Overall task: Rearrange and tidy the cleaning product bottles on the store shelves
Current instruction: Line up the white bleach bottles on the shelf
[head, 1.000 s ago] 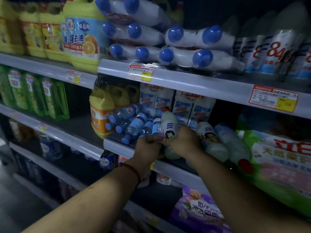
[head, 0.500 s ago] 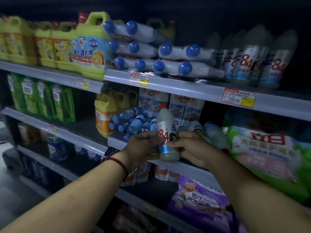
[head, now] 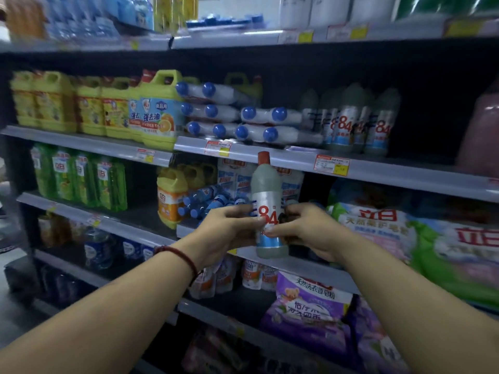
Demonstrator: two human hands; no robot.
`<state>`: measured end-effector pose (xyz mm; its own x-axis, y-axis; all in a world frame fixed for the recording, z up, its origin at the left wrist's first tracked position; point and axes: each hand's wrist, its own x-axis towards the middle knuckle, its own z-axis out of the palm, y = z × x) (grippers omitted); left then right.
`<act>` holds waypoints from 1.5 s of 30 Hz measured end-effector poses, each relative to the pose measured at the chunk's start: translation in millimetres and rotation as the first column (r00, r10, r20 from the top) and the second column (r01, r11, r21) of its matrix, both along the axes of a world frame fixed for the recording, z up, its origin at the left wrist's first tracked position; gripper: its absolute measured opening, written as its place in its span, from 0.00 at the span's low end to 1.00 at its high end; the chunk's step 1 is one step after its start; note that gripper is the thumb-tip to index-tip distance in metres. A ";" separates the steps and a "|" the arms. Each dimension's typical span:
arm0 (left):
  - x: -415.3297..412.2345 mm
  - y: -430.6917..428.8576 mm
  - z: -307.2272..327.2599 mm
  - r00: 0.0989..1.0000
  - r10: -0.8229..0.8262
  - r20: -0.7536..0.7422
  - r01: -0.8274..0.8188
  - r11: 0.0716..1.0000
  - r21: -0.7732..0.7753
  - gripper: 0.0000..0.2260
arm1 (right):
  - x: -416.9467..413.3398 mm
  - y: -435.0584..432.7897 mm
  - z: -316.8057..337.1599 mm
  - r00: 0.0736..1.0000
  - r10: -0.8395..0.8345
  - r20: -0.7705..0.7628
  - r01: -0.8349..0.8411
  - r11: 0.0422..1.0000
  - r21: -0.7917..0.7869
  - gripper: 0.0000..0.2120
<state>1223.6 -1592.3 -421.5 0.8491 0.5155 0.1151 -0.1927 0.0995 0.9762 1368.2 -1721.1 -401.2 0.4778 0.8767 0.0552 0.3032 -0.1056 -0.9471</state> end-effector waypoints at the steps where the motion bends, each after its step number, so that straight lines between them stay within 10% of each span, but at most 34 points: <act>1: 0.6 -4.6 9.1 1.000 -0.008 0.019 0.007 1.000 0.028 0.17 | -1.8 -4.6 8.7 0.999 -0.021 0.043 0.020 1.000 0.023 0.23; 10: 46.8 -43.1 91.0 0.989 0.001 0.145 -0.026 0.984 0.176 0.14 | 24.6 -50.6 89.5 0.971 -0.184 0.154 0.147 0.963 0.228 0.13; 23: 200.3 -68.4 168.5 0.975 -0.025 0.221 -0.033 0.967 0.254 0.03 | 146.8 -82.7 154.8 0.929 -0.360 -0.084 0.363 0.847 0.388 0.13; 34: 284.3 -49.6 156.9 0.946 0.026 0.324 -0.169 0.891 0.420 0.12 | 216.1 -54.0 141.6 0.874 -0.487 0.002 0.430 0.773 0.467 0.15; 40: 292.7 -45.8 144.4 0.927 0.156 0.340 -0.352 0.672 0.651 0.03 | 217.7 -41.6 129.4 0.664 -0.694 0.278 0.528 0.699 0.483 0.12; 45: 292.4 -34.0 145.1 0.985 0.122 0.126 -0.173 0.779 0.603 0.05 | 217.1 -46.3 125.6 0.598 -0.775 0.207 0.642 0.617 0.454 0.08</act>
